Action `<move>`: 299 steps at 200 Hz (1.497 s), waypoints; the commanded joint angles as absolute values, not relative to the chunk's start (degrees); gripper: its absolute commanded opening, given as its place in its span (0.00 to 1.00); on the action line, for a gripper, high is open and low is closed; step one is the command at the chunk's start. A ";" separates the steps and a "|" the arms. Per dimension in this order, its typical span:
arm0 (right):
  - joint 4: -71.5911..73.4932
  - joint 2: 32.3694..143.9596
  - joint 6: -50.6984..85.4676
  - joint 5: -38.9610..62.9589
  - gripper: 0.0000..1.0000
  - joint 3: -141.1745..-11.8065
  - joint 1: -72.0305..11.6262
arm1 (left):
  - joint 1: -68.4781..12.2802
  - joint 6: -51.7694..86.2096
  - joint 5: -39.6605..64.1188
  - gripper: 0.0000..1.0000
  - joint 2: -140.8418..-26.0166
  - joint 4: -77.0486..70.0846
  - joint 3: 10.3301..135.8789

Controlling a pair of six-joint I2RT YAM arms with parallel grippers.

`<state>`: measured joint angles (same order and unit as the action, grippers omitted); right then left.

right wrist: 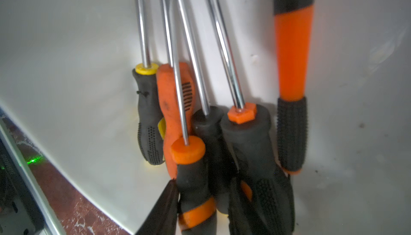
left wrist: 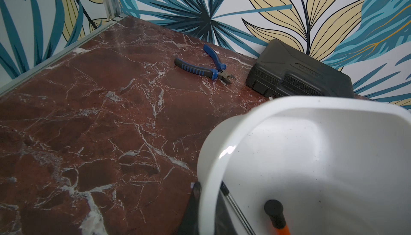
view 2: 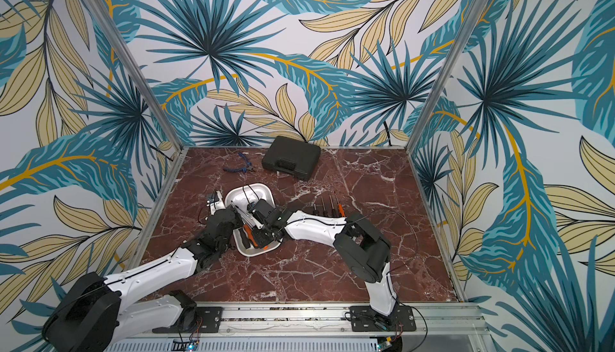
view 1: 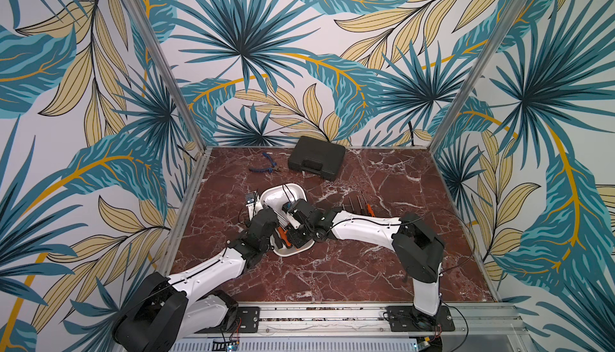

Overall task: Take out the screwdriver from the storage box
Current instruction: Pick up the socket head from the storage box.

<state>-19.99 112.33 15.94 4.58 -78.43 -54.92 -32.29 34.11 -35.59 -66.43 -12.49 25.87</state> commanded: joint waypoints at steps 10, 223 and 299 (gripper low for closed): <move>-23.25 114.08 15.71 4.84 0.29 -78.13 -55.73 | -31.99 35.77 -35.60 0.00 -65.01 -16.35 25.57; -26.28 105.20 14.85 0.07 0.13 -75.81 -55.48 | -31.64 35.84 -35.42 0.00 -64.51 -16.57 25.05; -28.33 97.29 14.40 1.36 0.13 -74.88 -52.48 | -31.55 36.01 -35.46 0.00 -63.65 -16.19 24.44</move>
<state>-25.98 100.38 14.57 1.39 -76.49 -53.98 -31.88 34.52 -34.89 -66.24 -12.60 25.61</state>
